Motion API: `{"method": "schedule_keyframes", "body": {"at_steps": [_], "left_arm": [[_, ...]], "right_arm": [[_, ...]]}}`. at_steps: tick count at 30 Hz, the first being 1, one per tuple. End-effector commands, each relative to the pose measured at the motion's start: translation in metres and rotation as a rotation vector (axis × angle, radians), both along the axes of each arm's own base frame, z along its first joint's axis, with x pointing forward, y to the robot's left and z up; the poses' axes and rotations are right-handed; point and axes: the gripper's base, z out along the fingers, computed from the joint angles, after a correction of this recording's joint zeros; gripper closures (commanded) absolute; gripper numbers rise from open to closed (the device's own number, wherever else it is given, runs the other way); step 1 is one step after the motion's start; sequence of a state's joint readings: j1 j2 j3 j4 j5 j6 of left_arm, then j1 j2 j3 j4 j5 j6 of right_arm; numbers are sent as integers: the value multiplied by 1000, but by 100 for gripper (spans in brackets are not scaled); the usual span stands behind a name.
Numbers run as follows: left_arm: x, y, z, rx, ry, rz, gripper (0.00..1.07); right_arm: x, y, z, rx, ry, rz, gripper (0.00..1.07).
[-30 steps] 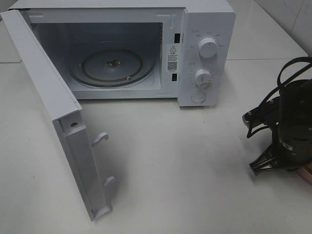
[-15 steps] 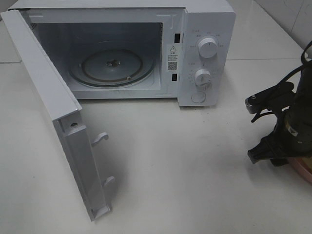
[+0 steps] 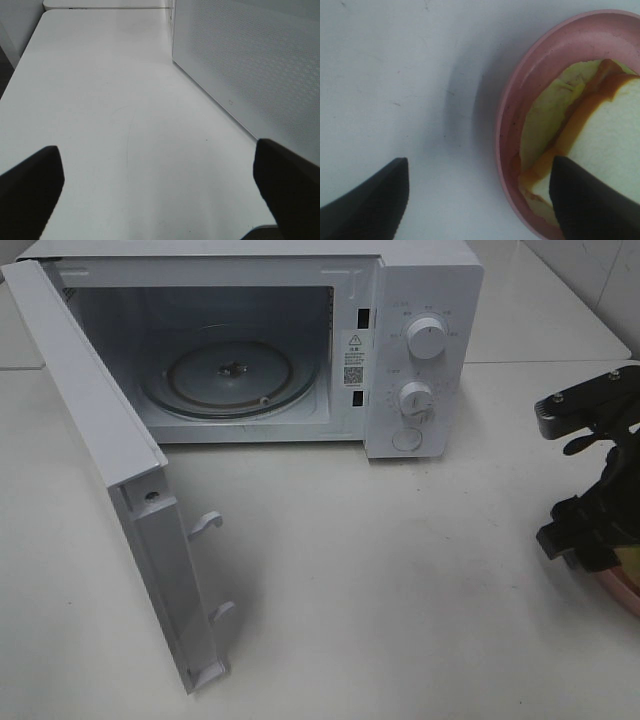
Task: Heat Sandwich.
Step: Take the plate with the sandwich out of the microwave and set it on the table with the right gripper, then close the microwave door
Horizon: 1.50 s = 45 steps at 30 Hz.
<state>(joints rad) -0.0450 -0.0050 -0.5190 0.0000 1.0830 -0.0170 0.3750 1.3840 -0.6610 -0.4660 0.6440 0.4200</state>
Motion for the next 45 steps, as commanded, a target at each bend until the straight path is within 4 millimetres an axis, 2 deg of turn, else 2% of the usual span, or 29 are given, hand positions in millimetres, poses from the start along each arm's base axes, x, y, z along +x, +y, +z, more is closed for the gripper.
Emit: {"method": "schedule_keyframes", "body": {"at_steps": [1,4,5,14,24,29,33,39,45], "left_arm": [[-2,0,0,-8,-28,-7,9],[-2,0,0,-8,-28,-7,9],[-2,0,0,-8,-28,-7,9],[-2,0,0,-8,-28,-7,9],[-2,0,0,-8,-28,-7,9],[-2,0,0,-8,-28,-7,9],[-2,0,0,-8,-28,-7,9],[-2,0,0,-8,-28,-7,9],[-2,0,0,-8,-28,-7,9]], "right_arm": [[-12,-1,19,55,-12,10,31],[-18,-1,27,79,-19,21,31],[-25,-3,35,93,-28,28,31],[-57,-17,65,102,-71,5,31],[-91,-31,88,124,-150,3,31],[-104,-33,93,158,-163,0,31],[-123,-39,98,213,-240,11,31],[-143,-44,96,256,-299,34,31],[-166,-51,89,345,-381,-37,31]]}}
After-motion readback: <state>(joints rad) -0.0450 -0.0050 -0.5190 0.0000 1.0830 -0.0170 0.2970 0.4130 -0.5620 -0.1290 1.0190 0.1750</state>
